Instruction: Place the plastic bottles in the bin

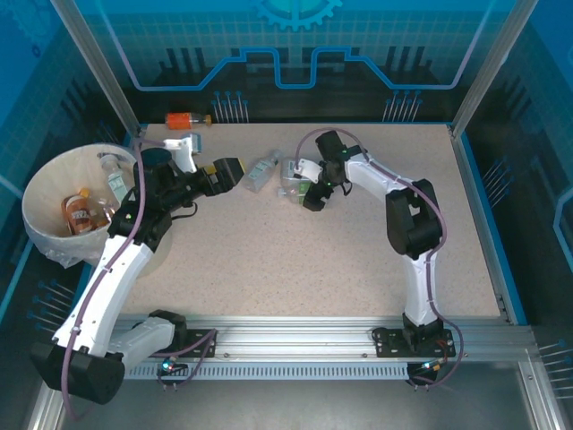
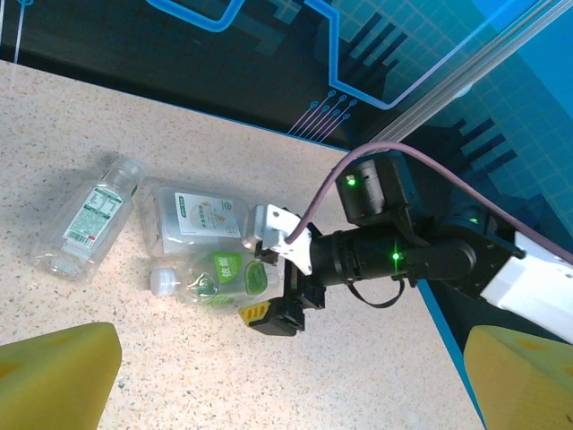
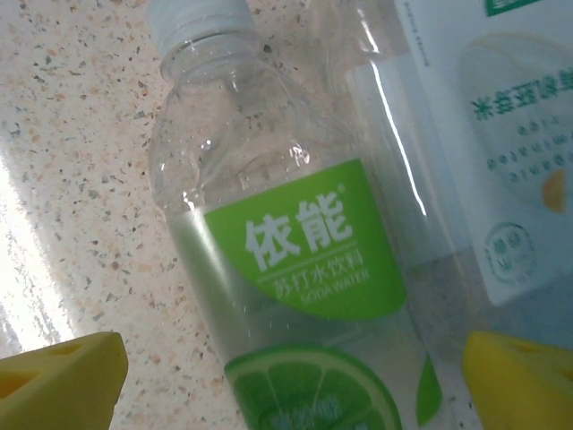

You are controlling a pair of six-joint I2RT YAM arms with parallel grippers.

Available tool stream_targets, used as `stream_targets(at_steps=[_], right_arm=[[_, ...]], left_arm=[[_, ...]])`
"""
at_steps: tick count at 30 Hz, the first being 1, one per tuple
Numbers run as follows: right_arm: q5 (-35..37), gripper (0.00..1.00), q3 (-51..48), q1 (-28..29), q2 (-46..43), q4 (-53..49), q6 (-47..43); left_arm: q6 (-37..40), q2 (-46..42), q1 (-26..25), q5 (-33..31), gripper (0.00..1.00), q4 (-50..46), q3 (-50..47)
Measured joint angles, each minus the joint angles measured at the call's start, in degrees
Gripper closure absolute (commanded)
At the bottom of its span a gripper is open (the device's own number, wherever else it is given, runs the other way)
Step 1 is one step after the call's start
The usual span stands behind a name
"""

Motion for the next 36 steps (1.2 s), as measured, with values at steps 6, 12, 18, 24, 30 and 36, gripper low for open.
stream_targets(at_steps=[6,12,18,24,30,36], right_arm=[[0.37,0.05,1.57,1.84,0.96,-3.17,-3.45],[0.37,0.07,1.55,3.28,1.16,-6.21,-5.31],[2.99,0.08,-0.98,3.32,1.14,-5.27,-5.84],[5.66,0.15,-1.42,3.32,1.14,-4.22,-5.18],[5.99,0.37,-2.93,3.32,1.14,-2.01,-2.78],[6.01,0.53,-3.21,3.32,1.03,-0.87,-0.92]], left_arm=[[0.02,0.00,0.00,-0.76,0.01,-0.44,0.00],[0.39,-0.02,0.00,-1.31,0.01,-1.49,0.00],[1.18,-0.02,0.00,-1.88,0.01,-1.51,0.00],[1.36,-0.02,0.00,-2.08,0.01,-1.49,0.00],[1.36,-0.02,0.00,-2.43,0.01,-1.49,-0.07],[1.29,-0.02,0.00,-3.39,0.01,-1.62,-0.61]])
